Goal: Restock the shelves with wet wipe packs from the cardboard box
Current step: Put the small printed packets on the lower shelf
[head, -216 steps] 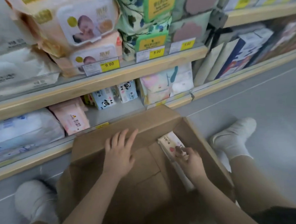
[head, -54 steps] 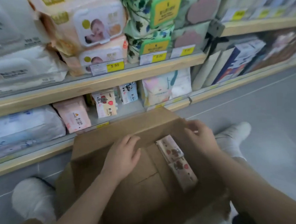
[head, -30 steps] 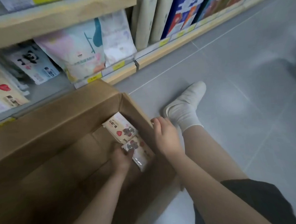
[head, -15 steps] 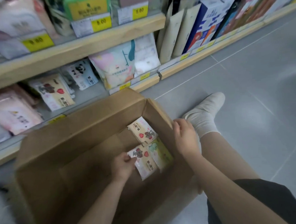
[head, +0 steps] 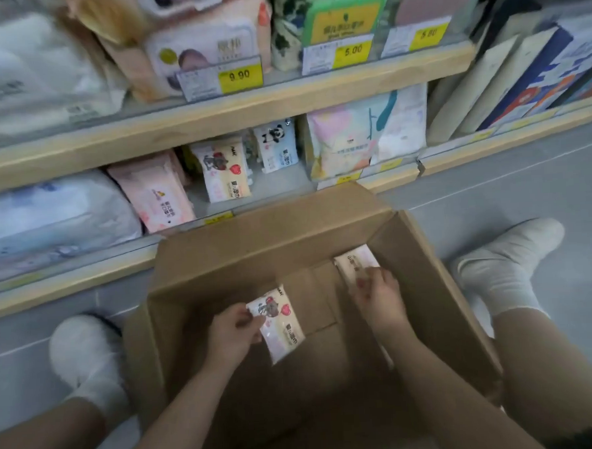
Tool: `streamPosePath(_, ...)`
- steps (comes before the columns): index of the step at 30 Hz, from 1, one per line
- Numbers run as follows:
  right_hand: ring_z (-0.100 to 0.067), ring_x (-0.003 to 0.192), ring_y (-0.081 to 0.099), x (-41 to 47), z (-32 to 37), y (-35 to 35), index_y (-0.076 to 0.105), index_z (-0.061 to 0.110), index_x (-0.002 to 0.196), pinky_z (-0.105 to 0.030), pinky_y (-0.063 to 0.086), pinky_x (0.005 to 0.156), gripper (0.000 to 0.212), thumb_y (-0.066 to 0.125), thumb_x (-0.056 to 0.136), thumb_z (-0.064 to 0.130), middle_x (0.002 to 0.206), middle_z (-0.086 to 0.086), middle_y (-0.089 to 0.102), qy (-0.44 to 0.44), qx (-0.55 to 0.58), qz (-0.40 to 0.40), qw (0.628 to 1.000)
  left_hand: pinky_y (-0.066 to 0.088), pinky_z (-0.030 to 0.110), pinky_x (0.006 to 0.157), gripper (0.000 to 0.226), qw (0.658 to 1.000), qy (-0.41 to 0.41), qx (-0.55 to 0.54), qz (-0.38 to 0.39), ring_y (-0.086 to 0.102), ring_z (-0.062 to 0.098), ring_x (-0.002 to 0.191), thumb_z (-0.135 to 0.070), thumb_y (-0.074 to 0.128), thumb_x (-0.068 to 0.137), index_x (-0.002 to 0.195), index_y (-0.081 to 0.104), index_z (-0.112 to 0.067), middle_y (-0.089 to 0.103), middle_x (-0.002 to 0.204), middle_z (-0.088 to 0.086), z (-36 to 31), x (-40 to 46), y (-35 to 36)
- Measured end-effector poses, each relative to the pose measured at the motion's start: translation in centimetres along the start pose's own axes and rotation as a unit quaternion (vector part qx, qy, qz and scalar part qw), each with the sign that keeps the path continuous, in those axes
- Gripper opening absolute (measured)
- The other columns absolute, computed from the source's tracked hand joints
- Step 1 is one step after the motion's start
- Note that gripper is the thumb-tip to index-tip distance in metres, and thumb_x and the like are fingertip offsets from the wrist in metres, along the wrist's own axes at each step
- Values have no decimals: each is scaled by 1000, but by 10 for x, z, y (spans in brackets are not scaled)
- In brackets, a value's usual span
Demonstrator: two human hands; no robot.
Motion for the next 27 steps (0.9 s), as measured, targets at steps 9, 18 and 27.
streamPosePath(9,-38,115,48,35,-21,18,23,10,144,-39,44,88,81,69,81,33,137,-17,33,120,-27,8,992,51,14,48,18,1000,-9,-16,19,63,13,71,2,64,83,100,59,-2,63,84,2,9,23,4)
streamPosePath(18,-28,97,57,5,17,-46,46,10,102,-36,47,75,57,82,64,34,105,-7,56,62,50,-20,997,55,21,53,14,998,56,-12,35,66,14,72,-1,68,82,90,62,-11,67,85,6,-41,-11,-12)
streamPosePath(27,-10,85,68,-21,112,-102,61,14,107,-19,52,63,48,84,67,26,97,2,71,-61,247,14,967,56,20,56,13,990,118,-61,38,68,10,84,-5,65,85,94,60,-13,70,92,0,-112,-57,-72)
Point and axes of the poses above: each hand's wrist, its own x-axis towards the middle knuckle, its own y-axis out of the palm, z = x × y, the point moved 10 cm from there along x, towards the middle knuckle
